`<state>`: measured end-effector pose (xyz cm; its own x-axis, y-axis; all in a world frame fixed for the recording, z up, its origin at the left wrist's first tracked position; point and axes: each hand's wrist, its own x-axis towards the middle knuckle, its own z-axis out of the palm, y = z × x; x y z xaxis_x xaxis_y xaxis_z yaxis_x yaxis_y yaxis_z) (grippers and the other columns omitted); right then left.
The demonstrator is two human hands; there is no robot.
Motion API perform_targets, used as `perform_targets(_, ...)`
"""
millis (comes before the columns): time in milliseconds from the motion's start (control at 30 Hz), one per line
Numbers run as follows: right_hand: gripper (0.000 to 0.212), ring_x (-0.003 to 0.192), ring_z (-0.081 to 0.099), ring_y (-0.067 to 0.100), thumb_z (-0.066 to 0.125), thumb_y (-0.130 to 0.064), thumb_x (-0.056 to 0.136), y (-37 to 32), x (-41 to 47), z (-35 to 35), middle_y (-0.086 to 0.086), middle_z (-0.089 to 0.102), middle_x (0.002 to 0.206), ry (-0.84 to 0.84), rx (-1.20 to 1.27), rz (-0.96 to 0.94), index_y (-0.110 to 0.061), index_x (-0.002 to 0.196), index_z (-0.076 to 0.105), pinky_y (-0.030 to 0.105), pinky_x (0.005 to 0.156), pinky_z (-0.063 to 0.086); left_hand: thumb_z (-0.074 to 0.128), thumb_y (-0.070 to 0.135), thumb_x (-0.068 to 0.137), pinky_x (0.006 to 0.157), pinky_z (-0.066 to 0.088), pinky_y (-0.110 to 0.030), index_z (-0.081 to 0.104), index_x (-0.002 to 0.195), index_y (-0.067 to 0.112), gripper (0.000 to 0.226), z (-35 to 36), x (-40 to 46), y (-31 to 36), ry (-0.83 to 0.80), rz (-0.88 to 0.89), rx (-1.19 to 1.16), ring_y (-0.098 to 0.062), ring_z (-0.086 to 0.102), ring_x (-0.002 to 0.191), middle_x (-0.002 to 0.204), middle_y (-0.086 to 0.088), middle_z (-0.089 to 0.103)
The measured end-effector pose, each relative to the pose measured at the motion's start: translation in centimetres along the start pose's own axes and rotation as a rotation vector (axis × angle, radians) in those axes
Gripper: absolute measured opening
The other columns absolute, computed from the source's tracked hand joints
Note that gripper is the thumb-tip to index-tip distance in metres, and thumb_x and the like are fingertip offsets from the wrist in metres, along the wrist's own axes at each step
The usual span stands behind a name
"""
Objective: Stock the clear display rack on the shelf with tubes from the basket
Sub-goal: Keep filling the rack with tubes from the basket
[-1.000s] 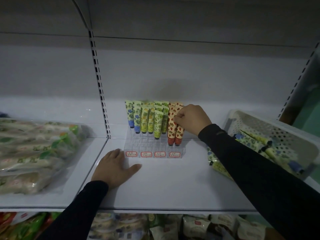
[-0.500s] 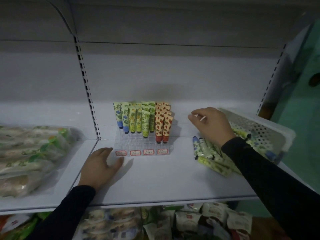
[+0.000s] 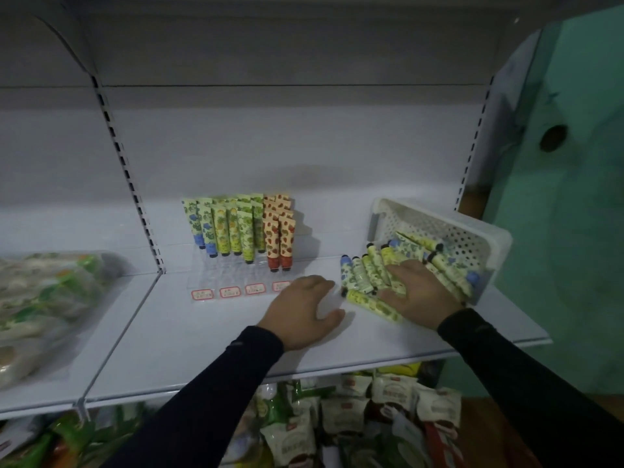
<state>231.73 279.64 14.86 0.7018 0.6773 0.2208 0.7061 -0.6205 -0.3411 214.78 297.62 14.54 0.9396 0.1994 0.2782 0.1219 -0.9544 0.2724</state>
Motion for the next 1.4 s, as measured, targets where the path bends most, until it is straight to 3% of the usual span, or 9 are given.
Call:
perform_targets(167,0.064,0.106,0.061,0.05,0.046,-0.051,0.08,2.7,0.0,2.8,0.033,0.061,0.118,-0.032,0.006,-0.013,-0.007,0.121,0.067,0.063,0.088,0.048,0.041,0.046,0.083,0.107,0.034,-0.035,0.043,0.145,0.012,0.071,2.3,3.9,2.8,-0.153,0.073,0.078,-0.03,0.043,0.131,0.145,-0.012,0.046)
perform_targets(367,0.048,0.136,0.038,0.028,0.051,-0.017,0.097,2.4,-0.5,1.2,0.015,0.038,0.149,-0.081,-0.038,-0.076,-0.013,0.144,0.044,0.031,0.111,0.03,0.05,0.032,0.093,0.085,0.046,-0.039,0.062,0.121,0.017,0.034,4.7,5.8,3.1,-0.159,0.138,0.139,-0.034,0.054,0.105,0.115,-0.009,0.061)
perform_targets(667,0.048,0.127,0.045,0.023,0.065,-0.033,0.091,0.6,0.1,0.5,0.01,0.052,0.134,-0.233,0.061,-0.109,-0.015,0.135,0.055,0.023,0.103,0.03,0.054,0.035,0.094,0.071,0.044,-0.033,0.059,0.092,0.014,0.022,1.8,3.3,0.9,-0.275,-0.012,0.086,-0.023,0.054,0.082,0.09,-0.003,0.052)
perform_targets(800,0.053,0.129,0.043,0.028,0.06,-0.036,0.093,0.0,-0.1,0.8,0.015,0.045,0.137,-0.279,0.007,-0.08,-0.021,0.142,0.047,0.028,0.106,0.032,0.051,0.031,0.097,0.068,0.038,-0.031,0.057,0.1,0.012,0.019,-0.2,1.8,-0.3,-0.26,-0.104,0.075,-0.022,0.053,0.081,0.094,-0.005,0.06)
perform_targets(967,0.047,0.115,0.052,0.031,0.061,-0.032,0.093,-1.2,-0.1,0.5,0.015,0.038,0.133,-0.296,0.003,-0.066,-0.022,0.138,0.05,0.027,0.099,0.039,0.057,0.026,0.093,0.069,0.046,-0.031,0.053,0.104,0.019,0.013,-0.6,0.5,-0.1,-0.154,-0.327,-0.255,-0.02,0.059,0.084,0.099,-0.003,0.061)
perform_targets(1100,0.046,0.13,0.044,0.024,0.063,-0.032,0.092,-2.7,-0.4,0.7,0.011,0.045,0.141,-0.252,0.183,-0.078,-0.02,0.136,0.054,0.025,0.103,0.034,0.057,0.015,0.093,0.045,0.041,-0.021,0.048,0.101,0.011,0.013,0.0,0.2,1.4,-0.063,-0.6,-0.806,-0.017,0.054,0.058,0.088,-0.013,0.058)
perform_targets(1167,0.046,0.131,0.045,0.018,0.064,-0.031,0.092,-4.3,-0.6,0.7,0.004,0.05,0.143,-0.212,0.28,-0.107,-0.018,0.135,0.056,0.025,0.103,0.035,0.062,0.022,0.093,0.047,0.038,-0.023,0.048,0.105,0.008,0.023,0.4,0.3,1.6,0.001,-0.688,-0.996,-0.017,0.049,0.054,0.088,-0.013,0.059)
perform_targets(1267,0.045,0.122,0.053,0.015,0.068,-0.03,0.089,-7.1,-0.8,0.9,0.0,0.058,0.134,-0.17,0.341,-0.178,-0.018,0.131,0.06,0.026,0.097,0.04,0.068,0.037,0.09,0.052,0.038,-0.027,0.054,0.111,0.003,0.043,0.5,0.5,1.4,0.109,-0.718,-1.186,-0.017,0.046,0.055,0.085,-0.011,0.063)
perform_targets(1400,0.047,0.114,0.055,0.014,0.069,-0.032,0.088,-9.6,-0.5,1.6,-0.001,0.059,0.129,-0.179,0.359,-0.213,-0.018,0.132,0.059,0.024,0.092,0.042,0.064,0.027,0.093,0.05,0.039,-0.028,0.056,0.105,0.001,0.03,-0.2,-0.1,-0.4,0.255,-0.716,-1.273,-0.017,0.046,0.05,0.082,-0.013,0.063)
